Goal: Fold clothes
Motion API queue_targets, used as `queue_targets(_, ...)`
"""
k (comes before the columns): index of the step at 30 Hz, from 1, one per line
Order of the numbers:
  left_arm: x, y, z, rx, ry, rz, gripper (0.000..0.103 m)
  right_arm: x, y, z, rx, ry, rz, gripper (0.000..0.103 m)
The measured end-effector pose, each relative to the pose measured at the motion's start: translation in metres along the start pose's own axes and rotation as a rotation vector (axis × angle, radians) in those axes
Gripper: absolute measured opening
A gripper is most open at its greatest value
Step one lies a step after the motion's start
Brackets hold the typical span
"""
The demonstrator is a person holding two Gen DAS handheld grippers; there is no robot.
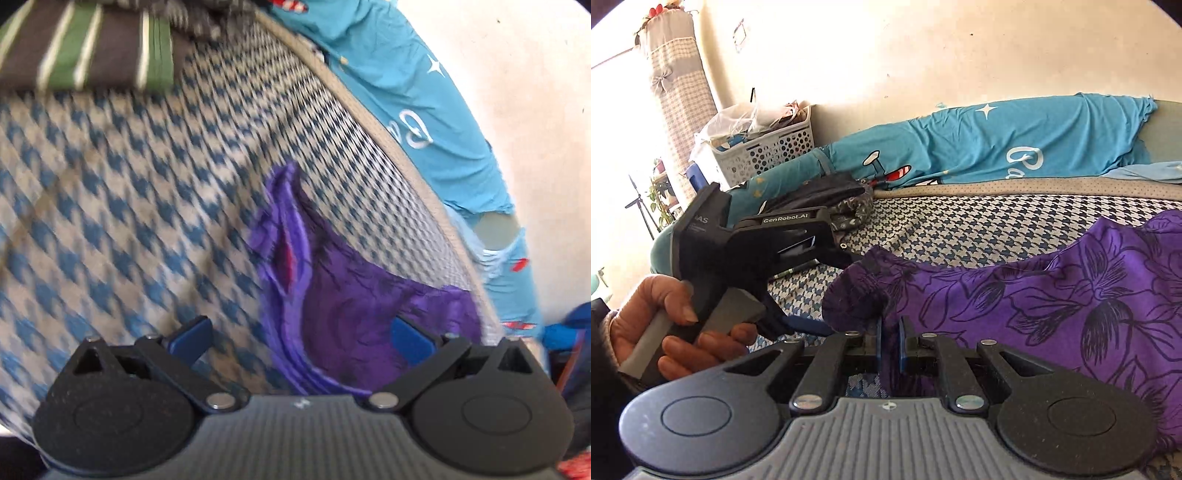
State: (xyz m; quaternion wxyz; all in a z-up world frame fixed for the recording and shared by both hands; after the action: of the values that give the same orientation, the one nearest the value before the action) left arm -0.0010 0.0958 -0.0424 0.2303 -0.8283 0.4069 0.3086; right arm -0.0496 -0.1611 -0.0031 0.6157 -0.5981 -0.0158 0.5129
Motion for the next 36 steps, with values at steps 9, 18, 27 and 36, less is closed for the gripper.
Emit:
queue_targets(9, 0.034, -0.018, -0.008, -0.010, 0.105, 0.088, 0.096, -0.003, 0.003, -0.004, -0.004, 0.019, 0.007, 0.009)
queue_targets(18, 0.042, -0.014, -0.017, 0.022, 0.063, 0.089, 0.078, 0.005, 0.017, 0.013, -0.169, 0.046, 0.067, 0.036)
queue_targets(27, 0.042, -0.013, -0.017, 0.013, 0.063, 0.102, 0.074, 0.013, 0.031, 0.036, -0.345, 0.056, 0.107, 0.053)
queue_targets(36, 0.044, -0.014, -0.011, -0.016, 0.060, 0.109, 0.074, 0.030, 0.054, 0.060, -0.528, 0.082, 0.167, 0.055)
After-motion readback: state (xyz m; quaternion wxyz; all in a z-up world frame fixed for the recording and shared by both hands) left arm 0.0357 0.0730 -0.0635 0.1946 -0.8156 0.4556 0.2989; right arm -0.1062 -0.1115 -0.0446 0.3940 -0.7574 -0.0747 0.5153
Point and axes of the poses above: each gripper's, at about its wrist camera, not at the fingertips, and x roughly the way its jaws point, z to its left, y to its underside, the point moved 4 cm from there along x, roughly the way its jaws point, and after that the axes turned 10 degrees about z, right-handed, at the moved point
